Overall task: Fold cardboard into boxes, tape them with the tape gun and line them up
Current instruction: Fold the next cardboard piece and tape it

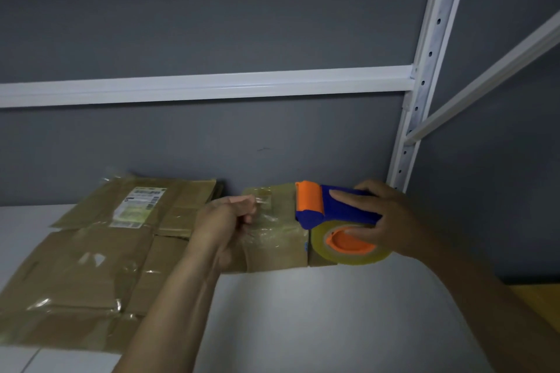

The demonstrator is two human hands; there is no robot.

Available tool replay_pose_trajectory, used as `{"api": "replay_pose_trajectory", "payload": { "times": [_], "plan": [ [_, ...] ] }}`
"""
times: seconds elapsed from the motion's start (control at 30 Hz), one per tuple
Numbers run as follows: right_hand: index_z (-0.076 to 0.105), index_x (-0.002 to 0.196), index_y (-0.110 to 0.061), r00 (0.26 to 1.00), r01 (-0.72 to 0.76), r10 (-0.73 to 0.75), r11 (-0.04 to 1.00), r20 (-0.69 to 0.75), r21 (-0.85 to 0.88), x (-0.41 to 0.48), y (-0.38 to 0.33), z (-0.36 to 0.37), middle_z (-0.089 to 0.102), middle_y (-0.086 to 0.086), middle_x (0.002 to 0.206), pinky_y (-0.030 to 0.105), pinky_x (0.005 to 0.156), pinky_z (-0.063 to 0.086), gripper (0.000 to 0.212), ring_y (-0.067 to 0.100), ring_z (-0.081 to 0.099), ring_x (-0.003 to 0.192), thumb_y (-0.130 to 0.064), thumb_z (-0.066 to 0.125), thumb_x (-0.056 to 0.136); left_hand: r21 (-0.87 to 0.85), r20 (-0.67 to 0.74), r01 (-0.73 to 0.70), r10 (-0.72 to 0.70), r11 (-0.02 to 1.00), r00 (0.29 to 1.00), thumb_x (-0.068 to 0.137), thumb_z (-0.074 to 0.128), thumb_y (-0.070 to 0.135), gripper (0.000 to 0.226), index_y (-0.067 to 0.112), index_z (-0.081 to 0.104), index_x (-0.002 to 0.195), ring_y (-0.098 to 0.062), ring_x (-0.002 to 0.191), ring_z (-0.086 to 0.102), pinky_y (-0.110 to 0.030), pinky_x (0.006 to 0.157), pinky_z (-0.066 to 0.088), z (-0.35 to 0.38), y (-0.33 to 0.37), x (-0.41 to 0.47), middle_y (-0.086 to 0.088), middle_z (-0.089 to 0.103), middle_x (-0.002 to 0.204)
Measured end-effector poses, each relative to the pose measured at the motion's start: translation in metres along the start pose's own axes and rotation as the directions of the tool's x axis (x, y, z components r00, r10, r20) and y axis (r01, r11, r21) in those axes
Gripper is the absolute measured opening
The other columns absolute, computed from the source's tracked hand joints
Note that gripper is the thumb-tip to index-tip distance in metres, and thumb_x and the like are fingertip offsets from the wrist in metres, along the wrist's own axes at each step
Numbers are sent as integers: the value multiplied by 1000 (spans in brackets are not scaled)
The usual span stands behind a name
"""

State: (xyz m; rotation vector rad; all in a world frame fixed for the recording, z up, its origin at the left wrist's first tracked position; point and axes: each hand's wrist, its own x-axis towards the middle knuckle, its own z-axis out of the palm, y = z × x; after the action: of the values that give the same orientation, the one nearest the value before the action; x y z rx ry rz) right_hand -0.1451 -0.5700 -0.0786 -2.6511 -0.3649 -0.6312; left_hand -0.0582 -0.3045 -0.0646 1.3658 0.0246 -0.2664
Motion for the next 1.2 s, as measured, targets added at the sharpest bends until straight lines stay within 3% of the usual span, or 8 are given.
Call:
{"api": "replay_pose_trajectory", "payload": {
  "times": [0.13, 0.43, 0.63, 0.8, 0.87, 0.97, 1.1, 1.2],
  "plan": [
    [40, 137, -40, 994, -38, 55, 985, 99, -168, 3, 13, -6, 49, 0, 122, 24, 79, 48, 71, 20, 54, 110, -42, 77, 76, 77, -98, 36, -29, 996, 995, 89, 61, 4, 10, 5, 63, 79, -14, 53, 45, -25, 56, 37, -24, -11, 12, -2, 53, 54],
    [26, 148, -36, 951, 120, 2, 921, 310, -372, 41, -8, 10, 42, -6, 134, 13, 77, 37, 70, 16, 44, 122, -47, 60, 88, 202, -265, 83, -27, 976, 964, 82, 65, 3, 13, 6, 58, 72, -19, 56, 43, -28, 55, 34, -49, -50, 33, -12, 50, 63],
    [27, 146, -30, 945, 92, 30, 932, 327, -352, 43, -13, 17, 42, -5, 135, 12, 79, 37, 71, 16, 42, 126, -46, 63, 87, 158, -130, 159, -139, 975, 982, 94, 60, 21, 24, 5, 59, 77, -17, 56, 51, -28, 52, 45, -47, -71, 37, -7, 58, 64],
    [28, 145, -28, 934, 68, 58, 940, 353, -335, 44, -16, 16, 42, -6, 135, 11, 78, 37, 72, 15, 42, 127, -45, 65, 86, 454, -198, -68, 174, 888, 965, 94, 59, 39, 42, 12, 56, 126, -23, 108, 60, -38, 91, 50, -51, -86, 30, -6, 63, 117],
    [27, 145, -28, 931, 74, 55, 939, 360, -337, 45, -17, 17, 42, -6, 136, 10, 77, 35, 72, 14, 41, 127, -46, 65, 86, 434, -58, -278, 335, 857, 940, 94, 57, 41, 52, 21, 46, 141, -9, 123, 50, -27, 99, 43, -45, -86, 20, 7, 51, 138],
    [28, 145, -27, 933, 47, 68, 950, 353, -308, 46, -19, 17, 42, -5, 136, 9, 76, 33, 72, 14, 41, 128, -46, 65, 86, 640, 337, -484, 348, 596, 875, 90, 58, 51, 74, 30, 23, 151, 4, 141, 16, -8, 106, 23, -33, -86, 20, 24, 9, 155],
    [32, 145, -35, 953, 65, 40, 941, 299, -333, 54, -30, 26, 45, -2, 124, 17, 72, 34, 67, 15, 48, 115, -44, 63, 87, 925, 376, -375, 290, -59, 880, 78, 49, 76, 106, 20, 1, 155, -15, 143, -22, -33, 115, -9, -45, -72, 41, 8, -12, 160],
    [32, 145, -40, 965, 69, 21, 942, 261, -328, 62, -37, 36, 46, 0, 120, 20, 71, 32, 64, 18, 50, 109, -43, 61, 89, 878, 478, -447, 260, -170, 839, 86, 53, 65, 99, 20, -1, 154, -12, 141, -25, -29, 112, -18, -42, -67, 47, 6, -9, 161]
  ]
}}
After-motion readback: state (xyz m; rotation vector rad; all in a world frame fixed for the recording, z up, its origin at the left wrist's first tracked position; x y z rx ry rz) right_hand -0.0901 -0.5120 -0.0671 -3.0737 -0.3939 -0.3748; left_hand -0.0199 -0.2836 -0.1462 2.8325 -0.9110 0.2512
